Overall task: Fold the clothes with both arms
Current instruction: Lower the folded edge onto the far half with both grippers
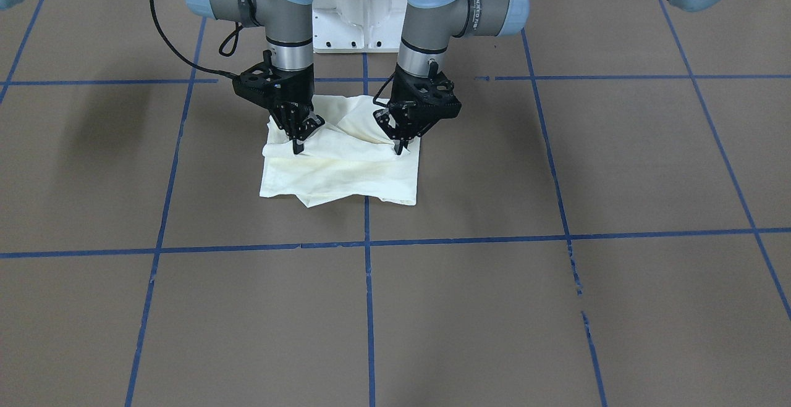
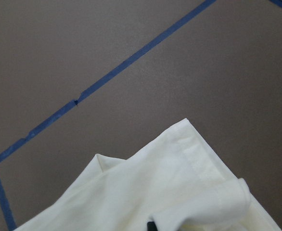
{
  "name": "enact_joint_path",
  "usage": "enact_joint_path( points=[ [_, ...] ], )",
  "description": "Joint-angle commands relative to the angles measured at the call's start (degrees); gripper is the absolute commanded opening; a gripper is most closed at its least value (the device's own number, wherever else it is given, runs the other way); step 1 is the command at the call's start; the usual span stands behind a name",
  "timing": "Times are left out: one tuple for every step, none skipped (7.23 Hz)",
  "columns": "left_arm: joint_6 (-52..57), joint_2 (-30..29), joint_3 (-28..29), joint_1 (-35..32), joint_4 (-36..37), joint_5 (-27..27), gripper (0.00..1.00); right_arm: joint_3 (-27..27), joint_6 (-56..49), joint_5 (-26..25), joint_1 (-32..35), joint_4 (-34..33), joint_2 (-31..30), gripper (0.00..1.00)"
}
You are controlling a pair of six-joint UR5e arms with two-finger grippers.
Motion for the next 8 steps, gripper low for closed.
enact_joint_path(
  points=[
    [0.02, -0.02, 1.25, 0.01, -1.59, -0.03, 0.00, -2.82, -0.97, 0.09, 0.81, 0.80, 1.64, 0.00],
    [0.02, -0.02, 1.25, 0.01, -1.59, -0.12, 0.00, -2.92, -2.02, 0.09, 1.08, 0.89, 1.65, 0.35],
    [1.23, 0.33, 1.16, 0.01, -1.59, -0.29, 0.91, -4.05, -6.38, -0.09, 1.17, 1.16, 1.82, 0.99],
    [4.64, 0.77, 0.47, -0.08, -2.72, -0.38, 1.00, -3.98, -9.99, 0.26, 1.95, 2.03, 2.00, 1.00],
    [6.41, 0.94, -0.67, -0.17, -3.00, -1.42, 1.00, -3.19, -15.68, 4.35, 3.44, 2.30, 2.09, 1.00],
    [11.83, 1.47, -3.29, -2.34, -3.00, -5.61, 1.00, -0.49, -19.22, 7.26, 4.06, 2.13, 1.83, 1.00],
    [14.75, 4.78, -6.63, -3.93, -3.00, -8.87, 1.00, 0.76, -20.04, 7.73, 3.81, 2.04, 1.65, 1.00],
    [15.22, 5.16, -7.09, -4.56, -3.00, -9.25, 1.00, 1.29, -21.18, 7.65, 2.59, 1.95, 1.65, 1.00]
  ],
)
